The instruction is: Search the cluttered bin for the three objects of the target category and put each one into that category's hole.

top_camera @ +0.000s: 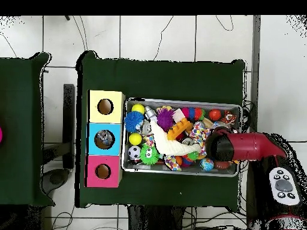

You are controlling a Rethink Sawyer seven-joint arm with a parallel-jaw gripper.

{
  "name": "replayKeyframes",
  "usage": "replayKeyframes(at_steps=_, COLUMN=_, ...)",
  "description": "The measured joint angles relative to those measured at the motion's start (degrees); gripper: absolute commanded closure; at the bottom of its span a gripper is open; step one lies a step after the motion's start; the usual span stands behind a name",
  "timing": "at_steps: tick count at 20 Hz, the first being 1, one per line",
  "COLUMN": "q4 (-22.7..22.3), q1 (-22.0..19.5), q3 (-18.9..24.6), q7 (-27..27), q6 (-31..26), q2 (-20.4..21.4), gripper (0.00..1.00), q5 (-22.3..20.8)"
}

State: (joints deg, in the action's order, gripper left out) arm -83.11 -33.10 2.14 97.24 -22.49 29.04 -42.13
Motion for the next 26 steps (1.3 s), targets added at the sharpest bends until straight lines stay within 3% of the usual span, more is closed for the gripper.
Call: replayKeyframes(at_steps=26, q4=-1.00, q1=2.03, q3=-5.08, q7=0.00, q6=1.91, q2=-4.45, gripper=0.00, q5=-0.24)
